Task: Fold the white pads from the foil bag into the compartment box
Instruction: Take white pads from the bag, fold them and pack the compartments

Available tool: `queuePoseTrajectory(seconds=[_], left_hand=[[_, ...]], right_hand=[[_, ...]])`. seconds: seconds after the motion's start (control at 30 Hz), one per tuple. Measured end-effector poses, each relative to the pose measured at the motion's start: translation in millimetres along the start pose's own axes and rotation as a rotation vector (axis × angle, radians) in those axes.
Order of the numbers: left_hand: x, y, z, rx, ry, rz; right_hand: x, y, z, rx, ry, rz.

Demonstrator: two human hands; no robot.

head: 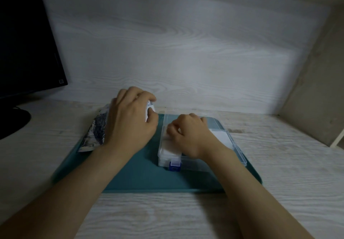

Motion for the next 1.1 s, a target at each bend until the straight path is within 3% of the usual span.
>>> queuePoseTrajectory(seconds=[0.17,0.3,0.5,0.7,1.1], left_hand=[[13.3,45.2,-4.5,-0.342,0.213,0.112],[11.7,58.5,-8.9,-0.528,0.192,-0.106],[6.6,65.3,-9.8,-0.577,0.08,-0.214],[3.8,75.5,-8.1,-0.672,-0.044,-0.255],[6.6,75.2,-6.7,-0.633,-0.082,-0.259]], right_hand=[[0.1,6.1,2.3,-0.015,-0.081,0.009],[-9.1,18.5,8.0,-0.036,-0.218,0.159],[-5.5,47.1,30.5,-0.062,-0.2,0.309],[8.2,64.8,53.7,-0.069,-0.175,0.241],[4.7,61.7,66.2,0.004,-0.293,0.282]])
Point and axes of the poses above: each hand's wrist, its own z-axis towards the middle knuckle, its own x-axis out of the palm, y = z × x, the point moved 5 cm from there along z, towards the middle knuckle, and after that the axes turned 9 degrees about -z, right-handed, at the moved point
